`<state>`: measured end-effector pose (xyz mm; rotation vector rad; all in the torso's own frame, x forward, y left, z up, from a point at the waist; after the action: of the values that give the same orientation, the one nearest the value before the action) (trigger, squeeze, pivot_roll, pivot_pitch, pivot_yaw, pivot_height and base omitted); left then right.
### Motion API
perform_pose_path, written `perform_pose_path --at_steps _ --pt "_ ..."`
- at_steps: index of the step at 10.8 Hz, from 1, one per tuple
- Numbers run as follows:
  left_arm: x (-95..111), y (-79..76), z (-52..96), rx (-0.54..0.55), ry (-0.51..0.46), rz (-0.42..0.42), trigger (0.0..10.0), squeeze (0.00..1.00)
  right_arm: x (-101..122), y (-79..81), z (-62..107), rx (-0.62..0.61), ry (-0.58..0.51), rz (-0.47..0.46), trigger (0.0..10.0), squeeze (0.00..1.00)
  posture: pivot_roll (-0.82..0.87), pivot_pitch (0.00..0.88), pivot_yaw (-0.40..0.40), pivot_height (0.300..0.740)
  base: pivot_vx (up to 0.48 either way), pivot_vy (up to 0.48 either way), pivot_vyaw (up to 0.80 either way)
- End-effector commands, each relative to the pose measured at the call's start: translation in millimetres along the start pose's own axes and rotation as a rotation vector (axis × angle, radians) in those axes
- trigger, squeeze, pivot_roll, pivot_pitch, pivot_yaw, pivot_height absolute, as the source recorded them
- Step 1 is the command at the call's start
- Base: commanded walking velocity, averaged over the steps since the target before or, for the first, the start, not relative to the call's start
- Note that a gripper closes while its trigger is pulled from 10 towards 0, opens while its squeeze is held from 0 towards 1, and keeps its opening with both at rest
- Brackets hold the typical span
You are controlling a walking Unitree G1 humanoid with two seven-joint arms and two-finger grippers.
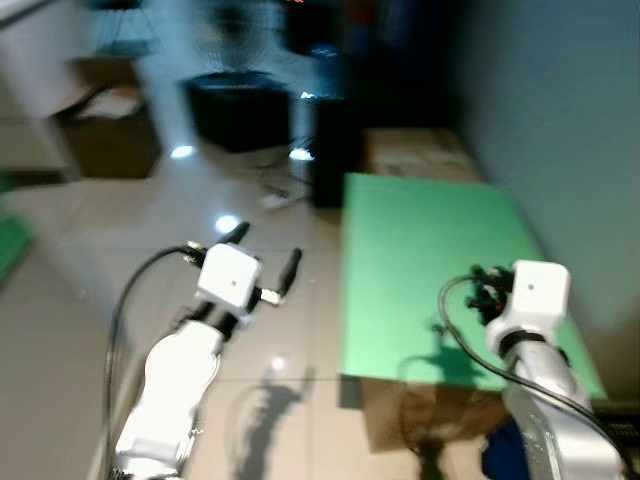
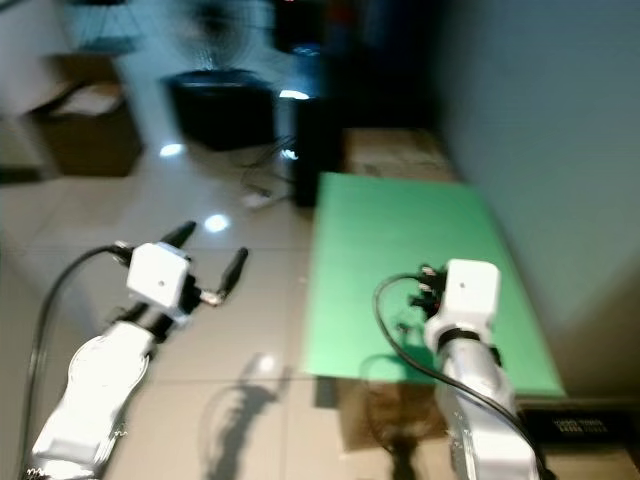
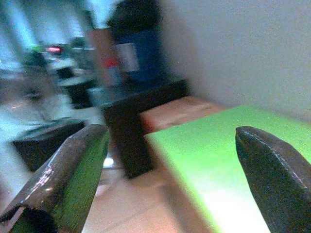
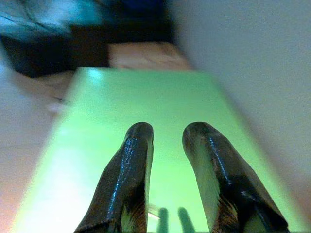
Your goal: Hang keys on a hook
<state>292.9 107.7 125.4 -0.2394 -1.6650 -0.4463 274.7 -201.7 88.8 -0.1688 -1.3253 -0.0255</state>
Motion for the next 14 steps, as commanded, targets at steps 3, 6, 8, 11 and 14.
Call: perform_pose_path --at_steps 3,6,8,11,14 --pt "0 13.8 0.6 0.054 0.011 -0.031 10.0 0.00 1 12.9 -1.3 0.053 -0.006 0.028 10.0 0.00 -0.08 0.022 0.019 0.740 0.000 0.000 -0.15" --pt "-4 15.4 -0.4 0.058 0.014 -0.024 10.0 0.00 2 19.7 -5.0 0.092 -0.023 0.064 10.0 0.00 -0.08 0.029 0.017 0.740 0.000 0.000 0.00" --pt "-4 11.8 0.5 0.033 0.018 -0.009 10.0 0.00 0 22.1 -5.7 0.111 -0.021 0.041 10.0 0.00 -0.08 0.029 0.017 0.740 0.000 0.000 0.00" --pt "-3 9.7 0.1 0.021 0.011 -0.003 10.0 0.00 0 23.6 -6.1 0.121 -0.023 0.046 10.0 0.00 -0.07 0.029 0.016 0.740 0.179 0.000 -0.62" --pt "-3 9.7 -0.2 0.016 0.011 -0.005 10.0 0.00 2 27.7 -6.4 0.152 -0.038 0.080 10.0 0.00 -0.07 0.028 0.019 0.740 0.282 0.000 0.00"
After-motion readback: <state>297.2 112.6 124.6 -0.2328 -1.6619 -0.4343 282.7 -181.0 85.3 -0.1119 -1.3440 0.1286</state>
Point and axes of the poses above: a point about 5 cm out from each wrist's last joint towards the gripper, its own z axis pointing back from the gripper into the wrist, its own x axis along the axis of the wrist's last joint, y = z × x, the point moved 4 cm from there along -z, pointing out of the wrist towards the gripper, and after that the axes turned 3 degrees about z, right-handed, at the moved point
